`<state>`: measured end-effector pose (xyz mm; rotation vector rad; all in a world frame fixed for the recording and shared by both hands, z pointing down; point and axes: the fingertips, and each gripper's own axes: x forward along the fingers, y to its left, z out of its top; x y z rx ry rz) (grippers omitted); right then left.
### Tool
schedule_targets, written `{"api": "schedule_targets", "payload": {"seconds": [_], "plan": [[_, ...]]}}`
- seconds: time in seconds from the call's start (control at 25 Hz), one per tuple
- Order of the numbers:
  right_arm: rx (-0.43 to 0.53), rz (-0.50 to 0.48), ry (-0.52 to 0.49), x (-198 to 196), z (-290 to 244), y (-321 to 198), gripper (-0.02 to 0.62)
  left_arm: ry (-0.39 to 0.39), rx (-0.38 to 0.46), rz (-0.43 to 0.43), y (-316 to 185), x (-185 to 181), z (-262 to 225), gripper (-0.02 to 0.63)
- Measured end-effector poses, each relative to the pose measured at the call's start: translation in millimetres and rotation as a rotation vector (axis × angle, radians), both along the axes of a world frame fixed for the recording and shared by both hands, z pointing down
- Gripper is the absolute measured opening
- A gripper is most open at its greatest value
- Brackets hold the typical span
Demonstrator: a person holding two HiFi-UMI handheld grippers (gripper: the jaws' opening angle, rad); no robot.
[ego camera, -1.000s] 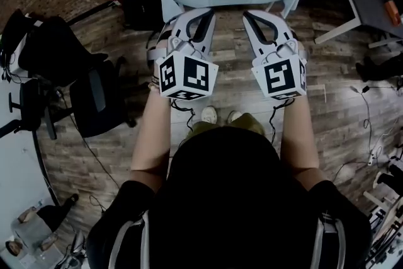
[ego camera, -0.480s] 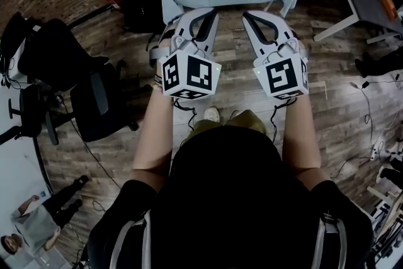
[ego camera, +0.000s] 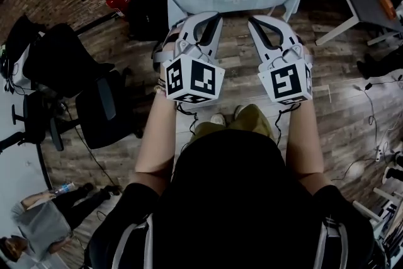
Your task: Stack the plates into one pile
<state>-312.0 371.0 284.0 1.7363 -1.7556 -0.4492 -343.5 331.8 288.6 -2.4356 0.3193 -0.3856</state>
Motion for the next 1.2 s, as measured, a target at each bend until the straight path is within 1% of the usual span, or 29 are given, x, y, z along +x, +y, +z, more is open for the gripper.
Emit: {"api": "schedule_targets", "payload": {"seconds": [0.28,0.52,0.76,0.96,1.2], "plan": [[0.001,0.017,0.004,4.1,2.8,-5.6,0.035,0.001,-0.001,0.001,-10.2,-1.3,2.1,0.023],[0.009,0.017,0.012,15.9,4.5,-21.8,0.035,0.004,0.002,-0.001,-25.1,9.6,5.0,0.023],[0.035,0.006,0.044,34.7,9.1,-47.0,0.035,0.004,0.015,-0.022,-51.4,25.2,15.4,0.023],[0.048,-0.005,0.034,60.1,9.6,-82.6,0.035,-0.005,0.021,-0.042,-88.7,47.9,16.7,0.023],[0.041,-0.017,0.024,113.4,14.0,-126.9,0.035,-0.015,0.019,-0.058,-133.4,98.3,17.3,0.023]]}}
